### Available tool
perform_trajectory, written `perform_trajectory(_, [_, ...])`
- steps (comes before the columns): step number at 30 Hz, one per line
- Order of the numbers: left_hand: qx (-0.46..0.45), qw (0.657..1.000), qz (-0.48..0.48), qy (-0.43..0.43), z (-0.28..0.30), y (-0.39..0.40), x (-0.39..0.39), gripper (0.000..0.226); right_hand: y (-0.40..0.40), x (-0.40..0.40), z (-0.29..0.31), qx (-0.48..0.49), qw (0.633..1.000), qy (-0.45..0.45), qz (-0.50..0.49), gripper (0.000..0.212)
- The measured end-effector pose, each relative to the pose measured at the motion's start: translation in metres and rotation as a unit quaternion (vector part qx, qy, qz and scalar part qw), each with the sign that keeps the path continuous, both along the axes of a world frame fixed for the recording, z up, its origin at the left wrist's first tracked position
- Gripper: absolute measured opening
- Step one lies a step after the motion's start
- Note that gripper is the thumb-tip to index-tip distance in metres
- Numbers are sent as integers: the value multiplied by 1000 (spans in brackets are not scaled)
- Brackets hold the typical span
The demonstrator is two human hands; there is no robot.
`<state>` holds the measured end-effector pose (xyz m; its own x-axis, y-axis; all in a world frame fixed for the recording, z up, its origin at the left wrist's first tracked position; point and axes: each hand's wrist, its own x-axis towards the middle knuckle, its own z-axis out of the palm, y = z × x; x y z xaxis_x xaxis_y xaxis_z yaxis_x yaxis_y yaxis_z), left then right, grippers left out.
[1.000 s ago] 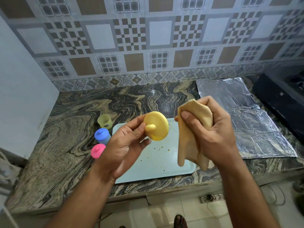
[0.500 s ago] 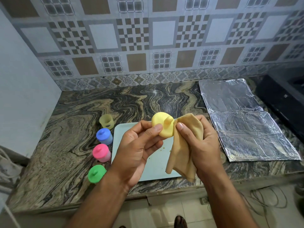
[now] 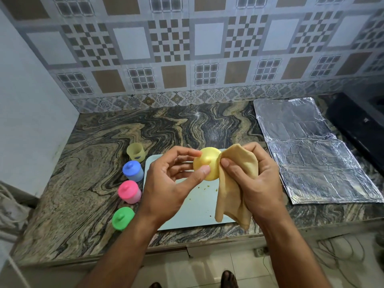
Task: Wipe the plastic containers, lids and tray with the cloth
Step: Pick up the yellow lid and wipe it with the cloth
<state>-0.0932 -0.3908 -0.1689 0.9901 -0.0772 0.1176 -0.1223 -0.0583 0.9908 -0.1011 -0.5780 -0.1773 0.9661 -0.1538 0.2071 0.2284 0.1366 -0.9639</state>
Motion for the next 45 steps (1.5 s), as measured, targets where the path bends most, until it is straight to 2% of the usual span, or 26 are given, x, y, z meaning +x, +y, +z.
perform_trajectory(3, [59, 998, 25, -28, -6, 5, 4, 23, 2, 2, -3, -27, 1000, 0, 1, 21])
perform_trajectory(11, [100, 994, 38, -31, -14, 24, 15, 16, 12, 9, -7, -78, 996, 3, 36, 22])
perform_trajectory(15, [100, 989, 106, -24, -22, 62, 46, 16, 17, 14, -9, -88, 996, 19, 7, 22])
perform_trajectory(18, [177, 969, 174, -12, -39, 107, 87, 18, 17, 15, -11, -90, 995, 35, 6, 21])
perform_trajectory(22, [281, 927, 240, 61, -79, 162, 151, 14, 24, 17, -16, -120, 992, 46, 14, 22])
perform_trajectory(30, [377, 892, 216, 123, -135, 188, 216, 16, 40, 14, -21, -140, 988, 61, 24, 22])
perform_trajectory(34, [386, 888, 202, 147, -149, 187, 222, 17, 39, 13, -22, -135, 988, 71, 31, 19])
perform_trajectory(45, [399, 885, 189, 146, -149, 183, 220, 18, 37, 17, -24, -142, 985, 90, 30, 22])
